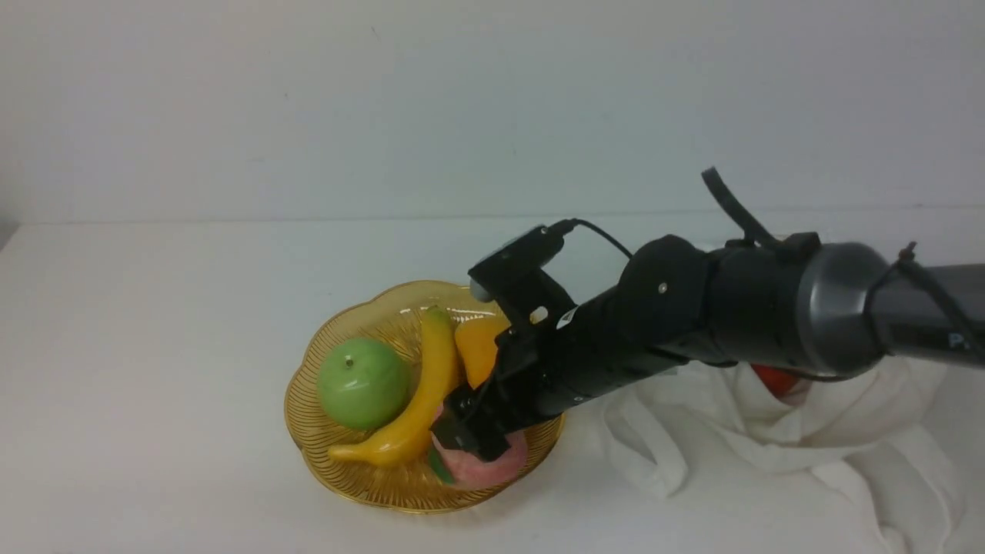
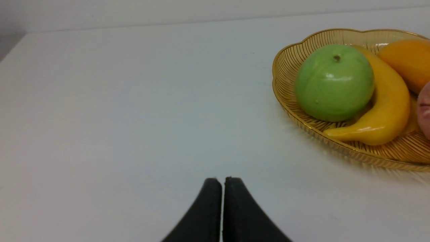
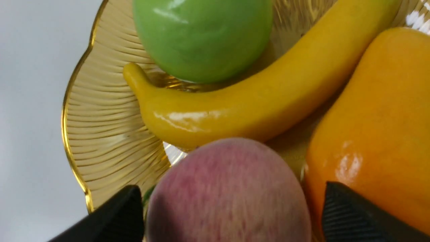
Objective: Take the fruit out of the cloth bag on the white table and place them on a plate.
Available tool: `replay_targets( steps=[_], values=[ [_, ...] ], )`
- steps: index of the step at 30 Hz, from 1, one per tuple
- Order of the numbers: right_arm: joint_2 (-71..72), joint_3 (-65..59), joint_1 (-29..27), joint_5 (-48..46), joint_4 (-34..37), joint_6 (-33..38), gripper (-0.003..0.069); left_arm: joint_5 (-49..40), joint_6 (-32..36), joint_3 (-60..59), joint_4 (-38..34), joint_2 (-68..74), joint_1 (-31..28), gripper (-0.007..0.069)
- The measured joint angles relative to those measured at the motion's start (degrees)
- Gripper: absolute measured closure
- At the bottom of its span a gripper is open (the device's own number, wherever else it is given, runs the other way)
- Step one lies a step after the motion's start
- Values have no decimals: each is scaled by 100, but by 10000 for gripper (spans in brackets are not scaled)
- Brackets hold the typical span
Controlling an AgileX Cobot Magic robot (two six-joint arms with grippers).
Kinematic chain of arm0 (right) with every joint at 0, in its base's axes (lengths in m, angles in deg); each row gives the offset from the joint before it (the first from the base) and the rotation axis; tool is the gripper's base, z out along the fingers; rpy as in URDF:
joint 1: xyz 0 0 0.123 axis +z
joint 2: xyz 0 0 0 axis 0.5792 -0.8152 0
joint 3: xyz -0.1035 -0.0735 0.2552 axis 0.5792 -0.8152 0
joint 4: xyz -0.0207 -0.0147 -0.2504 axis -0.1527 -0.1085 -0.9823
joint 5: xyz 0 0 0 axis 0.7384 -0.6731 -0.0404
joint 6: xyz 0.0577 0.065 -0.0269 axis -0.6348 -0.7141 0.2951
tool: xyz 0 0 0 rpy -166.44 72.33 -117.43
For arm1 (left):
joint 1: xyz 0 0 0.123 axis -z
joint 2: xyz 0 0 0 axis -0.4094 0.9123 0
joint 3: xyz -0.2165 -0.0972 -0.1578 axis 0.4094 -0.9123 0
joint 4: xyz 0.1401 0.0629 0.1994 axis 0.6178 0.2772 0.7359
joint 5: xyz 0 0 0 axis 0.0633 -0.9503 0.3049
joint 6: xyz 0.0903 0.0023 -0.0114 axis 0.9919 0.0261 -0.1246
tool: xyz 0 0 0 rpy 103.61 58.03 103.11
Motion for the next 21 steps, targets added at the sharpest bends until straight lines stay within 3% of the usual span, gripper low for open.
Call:
replay_targets(
  steps=[8,11,14,17,18,19,21],
  values=[
    [714,0,0,-118,-816,-264,-31,0,0,0,0,0,0,632],
    [1453,0,0,-323,-1496,-893,31,0,0,0,0,0,0,632],
    [2365,0,0,-606,-2415,-1972,163,0,0,0,0,0,0,632],
    [3442,0,0,-1146,-3682,-3339,396,0,0,0,0,0,0,632],
    [3510,0,0,-1146,-3766,-3421,412,0,0,0,0,0,0,632],
    [3914,0,0,-1426,-4269,-3916,525,0,0,0,0,0,0,632],
    [4806,-51,0,-1883,-5301,-4923,631,0,0,0,0,0,0,632]
  ],
)
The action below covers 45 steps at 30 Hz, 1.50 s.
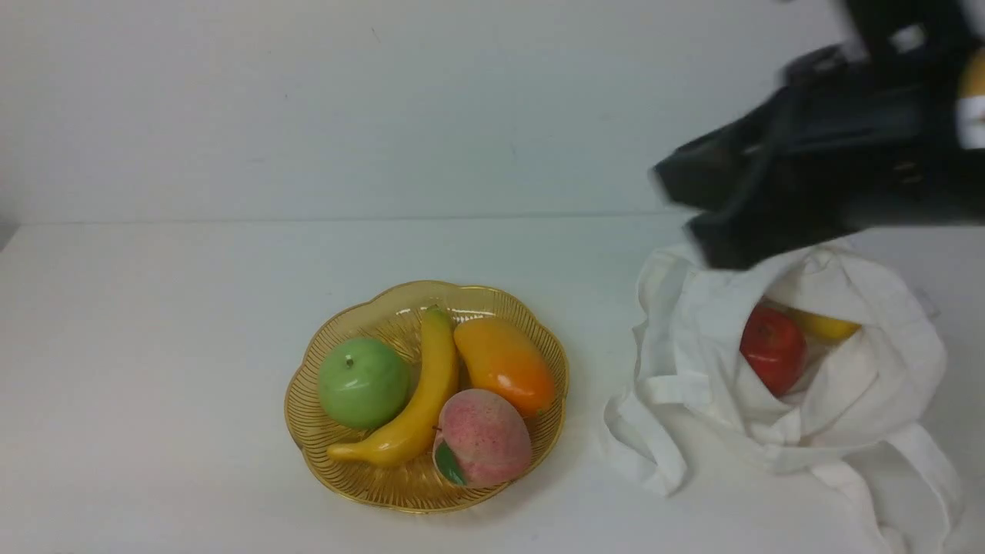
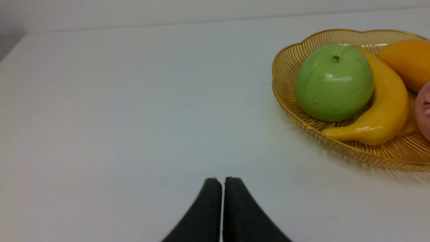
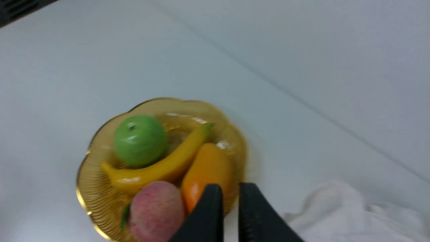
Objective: Take the fruit out of the cloth bag on the white table and place them on a plate.
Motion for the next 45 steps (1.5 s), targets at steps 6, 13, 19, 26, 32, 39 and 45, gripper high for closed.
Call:
replay_targets(
  steps=[6,13,19,26,32,39,45],
  values=[
    [2097,-902,0,101,-1498,-1863,671,0,0,0,0,0,0,632],
    [4454,-3258,0,1777,-2053,-3182,671,0,0,0,0,0,0,632],
    [5484,-4709,0,2810,-2137,-3755,671,0,0,0,0,0,0,632],
    [5619,-5510,0,3631,-2168,-3807,671,0,0,0,0,0,0,632],
    [5619,-5531,0,3906,-2203,-3813,671,0,0,0,0,0,0,632],
    [5619,-5531,0,4398,-1730,-3030,671,0,0,0,0,0,0,632],
    [5619,-5531,0,4413,454,-599,671,0,0,0,0,0,0,632]
  ],
)
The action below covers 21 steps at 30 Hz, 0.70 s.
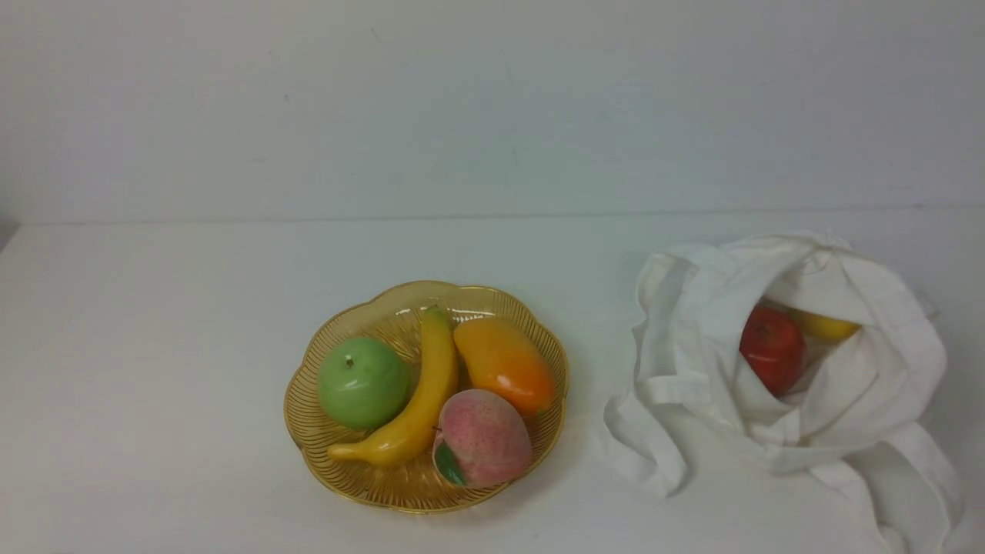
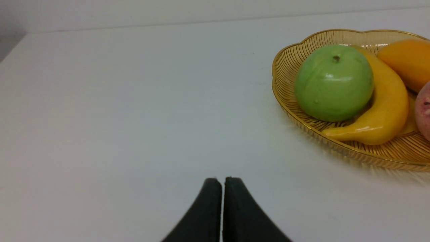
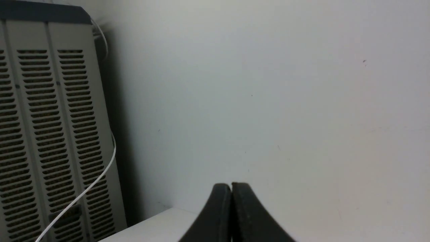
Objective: Take the fruit out of the cloth bag on the white table and place them on a plate.
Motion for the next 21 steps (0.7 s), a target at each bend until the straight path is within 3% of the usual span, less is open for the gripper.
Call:
replay_targets(
  steps=[1,3,10,16,17,18,21],
  values=[
    [0,0,0,0,406,493,671,0,0,0,0,0,0,632],
    [0,0,0,-10,678,810,671,0,0,0,0,0,0,632],
    [110,-128,-205,-256,635,1134,671,0,0,0,0,0,0,632],
    [162,-865,-1806,-333,504,1139,671,0,0,0,0,0,0,632],
    [162,-865,-1868,-333,504,1139,671,0,0,0,0,0,0,632],
    [186,-1283,-2498,-352,504,1139,671,0,0,0,0,0,0,632],
    [323,-1619,-3102,-670,504,1139,671,0,0,0,0,0,0,632]
  ],
)
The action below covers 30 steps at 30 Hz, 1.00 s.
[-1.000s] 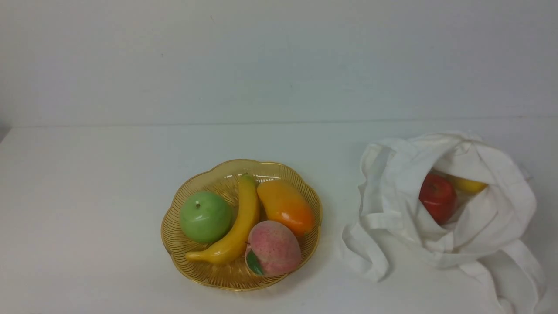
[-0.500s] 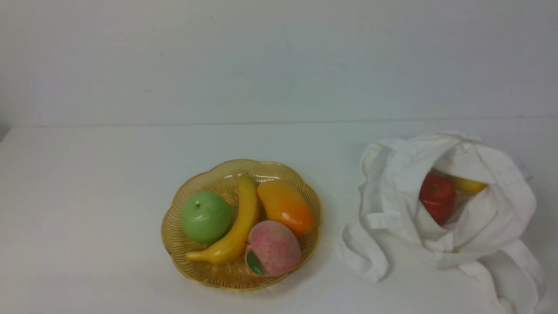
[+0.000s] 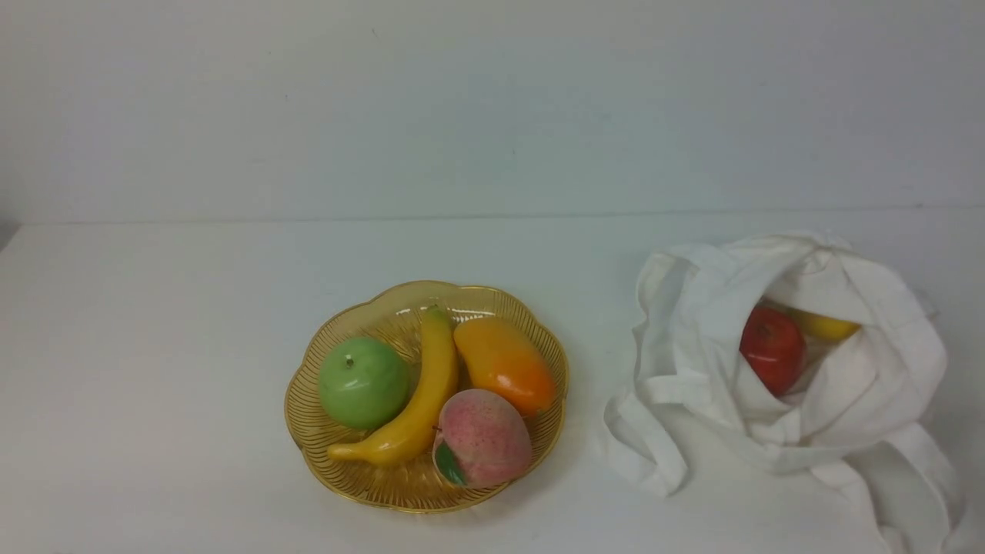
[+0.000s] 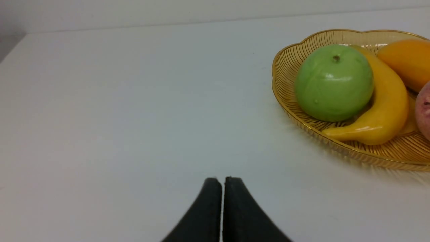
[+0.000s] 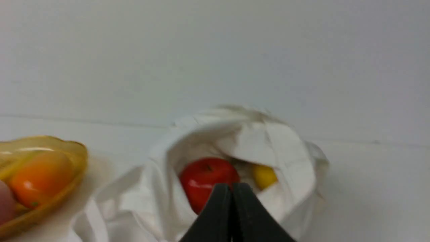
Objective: Take the fruit out of the cloth bag on the white table and place them on a plate.
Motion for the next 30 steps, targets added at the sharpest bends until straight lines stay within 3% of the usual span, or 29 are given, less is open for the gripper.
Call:
replay_targets(
  steps=[3,5,30],
  values=[
    [250,-35,-394,-959,-44,0,671,0,0,0,0,0,0,632],
    [277,-15,-531,-1122,-119,0,671,0,0,0,0,-5,0,632],
    [277,3,-589,-1225,-142,-46,673,0,0,0,0,-5,0,632]
  ],
)
